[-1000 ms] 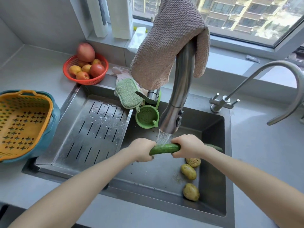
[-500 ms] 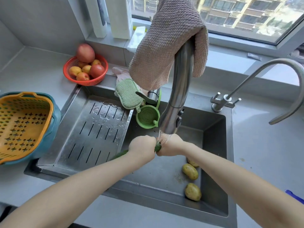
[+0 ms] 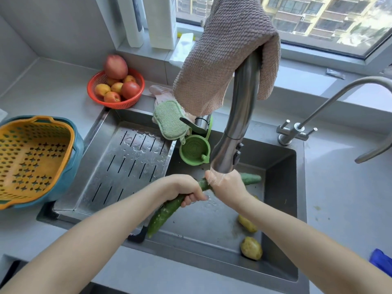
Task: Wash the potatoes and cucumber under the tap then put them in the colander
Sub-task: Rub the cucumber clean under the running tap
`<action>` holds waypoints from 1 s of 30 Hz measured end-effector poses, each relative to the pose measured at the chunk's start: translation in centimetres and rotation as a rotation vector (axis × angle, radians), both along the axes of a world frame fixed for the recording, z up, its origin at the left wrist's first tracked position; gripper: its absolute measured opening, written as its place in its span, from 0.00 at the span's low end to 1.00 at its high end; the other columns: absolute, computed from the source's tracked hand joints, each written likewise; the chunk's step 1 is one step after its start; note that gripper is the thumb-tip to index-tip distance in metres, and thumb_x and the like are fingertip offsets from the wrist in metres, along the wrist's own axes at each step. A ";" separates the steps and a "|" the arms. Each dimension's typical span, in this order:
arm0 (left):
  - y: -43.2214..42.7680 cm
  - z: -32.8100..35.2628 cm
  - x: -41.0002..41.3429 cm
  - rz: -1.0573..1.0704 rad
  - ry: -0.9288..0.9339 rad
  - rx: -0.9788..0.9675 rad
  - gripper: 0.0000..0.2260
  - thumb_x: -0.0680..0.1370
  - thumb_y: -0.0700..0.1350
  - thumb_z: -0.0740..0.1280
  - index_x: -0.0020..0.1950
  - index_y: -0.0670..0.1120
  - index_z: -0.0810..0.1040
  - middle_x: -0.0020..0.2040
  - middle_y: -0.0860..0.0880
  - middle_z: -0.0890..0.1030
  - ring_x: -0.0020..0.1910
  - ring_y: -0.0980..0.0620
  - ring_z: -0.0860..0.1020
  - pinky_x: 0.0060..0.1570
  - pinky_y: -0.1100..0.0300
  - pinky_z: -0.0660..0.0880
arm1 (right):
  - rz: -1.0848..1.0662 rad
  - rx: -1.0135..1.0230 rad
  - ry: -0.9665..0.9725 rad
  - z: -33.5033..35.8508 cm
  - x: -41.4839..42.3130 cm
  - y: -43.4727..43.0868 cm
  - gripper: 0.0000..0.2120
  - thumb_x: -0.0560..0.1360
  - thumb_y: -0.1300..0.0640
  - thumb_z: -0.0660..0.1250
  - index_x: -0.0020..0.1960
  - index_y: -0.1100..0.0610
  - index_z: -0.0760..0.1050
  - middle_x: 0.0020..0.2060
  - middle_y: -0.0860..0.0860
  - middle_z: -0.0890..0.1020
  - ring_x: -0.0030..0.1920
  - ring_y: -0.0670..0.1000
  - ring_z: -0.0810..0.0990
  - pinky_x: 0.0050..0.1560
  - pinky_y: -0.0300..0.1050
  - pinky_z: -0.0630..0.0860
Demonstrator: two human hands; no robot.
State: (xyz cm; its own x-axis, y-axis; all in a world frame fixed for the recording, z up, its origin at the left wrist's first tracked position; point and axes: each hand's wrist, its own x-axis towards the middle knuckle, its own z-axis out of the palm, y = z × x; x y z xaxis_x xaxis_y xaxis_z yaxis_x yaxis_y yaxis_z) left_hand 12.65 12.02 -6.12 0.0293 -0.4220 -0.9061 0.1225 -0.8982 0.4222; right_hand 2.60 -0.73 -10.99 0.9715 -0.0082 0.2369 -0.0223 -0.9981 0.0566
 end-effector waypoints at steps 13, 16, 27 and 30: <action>-0.7 -1.8 -1.4 -0.675 -1.351 -0.358 0.12 0.70 0.36 0.66 0.53 0.42 0.75 0.46 0.43 0.81 0.45 0.41 0.79 0.38 0.55 0.70 | -0.369 0.989 1.248 5.0 1.2 -5.3 0.11 0.67 0.59 0.74 0.42 0.64 0.75 0.24 0.55 0.76 0.22 0.52 0.73 0.30 0.45 0.73; -1.6 -2.7 -1.9 -0.678 -1.361 -0.409 0.17 0.69 0.41 0.69 0.57 0.44 0.76 0.44 0.44 0.82 0.43 0.41 0.80 0.35 0.57 0.71 | -0.243 0.603 1.090 6.1 1.3 -3.9 0.07 0.67 0.60 0.71 0.39 0.62 0.75 0.23 0.51 0.77 0.24 0.51 0.75 0.36 0.48 0.78; -1.2 1.0 -0.3 0.210 0.297 -0.271 0.09 0.77 0.36 0.64 0.37 0.44 0.72 0.25 0.50 0.72 0.21 0.56 0.69 0.23 0.66 0.67 | 0.035 0.396 0.171 6.7 1.9 -0.5 0.07 0.68 0.66 0.70 0.38 0.57 0.74 0.29 0.48 0.71 0.34 0.50 0.77 0.34 0.41 0.67; -1.3 1.3 -0.7 0.231 -0.062 -0.209 0.10 0.71 0.31 0.67 0.33 0.42 0.70 0.23 0.47 0.68 0.19 0.54 0.65 0.21 0.66 0.63 | 0.065 0.208 0.339 6.1 2.2 -0.2 0.04 0.72 0.61 0.64 0.41 0.55 0.70 0.33 0.49 0.71 0.41 0.53 0.74 0.39 0.44 0.68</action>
State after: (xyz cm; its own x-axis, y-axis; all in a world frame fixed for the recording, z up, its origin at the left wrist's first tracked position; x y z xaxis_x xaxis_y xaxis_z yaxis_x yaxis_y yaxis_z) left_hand 11.92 10.73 -4.85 0.1982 -0.5745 -0.7942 0.2812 -0.7429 0.6075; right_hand 4.82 -0.88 -4.90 0.9944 0.0415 -0.0973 0.0262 -0.9878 -0.1534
